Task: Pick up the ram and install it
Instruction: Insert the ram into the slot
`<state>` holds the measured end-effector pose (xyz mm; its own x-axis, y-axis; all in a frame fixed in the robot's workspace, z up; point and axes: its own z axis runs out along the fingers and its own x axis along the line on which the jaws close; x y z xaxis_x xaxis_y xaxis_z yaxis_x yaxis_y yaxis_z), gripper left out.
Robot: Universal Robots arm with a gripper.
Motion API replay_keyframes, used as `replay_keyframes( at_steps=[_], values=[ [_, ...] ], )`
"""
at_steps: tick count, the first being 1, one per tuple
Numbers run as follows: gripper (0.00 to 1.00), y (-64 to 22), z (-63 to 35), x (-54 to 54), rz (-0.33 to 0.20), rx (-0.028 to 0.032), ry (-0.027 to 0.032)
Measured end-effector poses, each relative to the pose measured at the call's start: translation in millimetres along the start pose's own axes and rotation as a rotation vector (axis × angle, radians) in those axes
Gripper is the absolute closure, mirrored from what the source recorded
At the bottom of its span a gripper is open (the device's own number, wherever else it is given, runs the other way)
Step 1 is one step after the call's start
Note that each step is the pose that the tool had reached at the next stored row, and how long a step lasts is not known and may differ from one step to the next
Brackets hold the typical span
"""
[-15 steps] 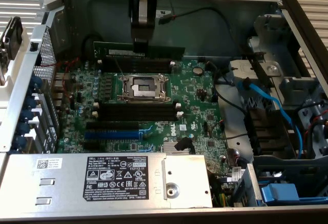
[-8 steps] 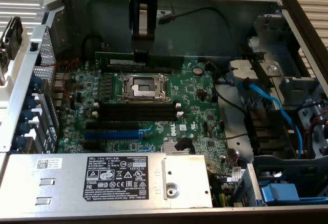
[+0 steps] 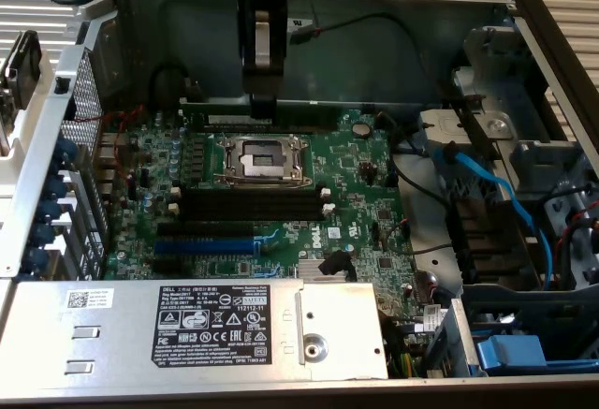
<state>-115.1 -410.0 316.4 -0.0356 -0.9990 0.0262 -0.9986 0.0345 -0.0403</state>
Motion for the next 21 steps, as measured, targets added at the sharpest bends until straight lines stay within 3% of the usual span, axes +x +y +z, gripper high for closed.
replay_keyframes(
  at_steps=[2,5,14,16,19,20,21],
  values=[
    [0.87,1.1,2.6,0.0,0.0,0.0079,-0.0003],
    [0.87,3.5,6.5,0.0,0.0,0.0104,-0.0008],
    [0.87,4.4,10.7,6.2,0.001,0.0103,-0.0226],
    [0.87,4.4,11.4,9.0,0.002,0.0098,-0.0345],
    [0.87,4.2,11.6,14.9,0.003,0.0086,-0.0715],
    [0.87,4.2,11.7,16.0,0.004,0.0082,-0.0808],
    [0.87,4.2,11.8,16.6,0.004,0.008,-0.0845]
  ],
)
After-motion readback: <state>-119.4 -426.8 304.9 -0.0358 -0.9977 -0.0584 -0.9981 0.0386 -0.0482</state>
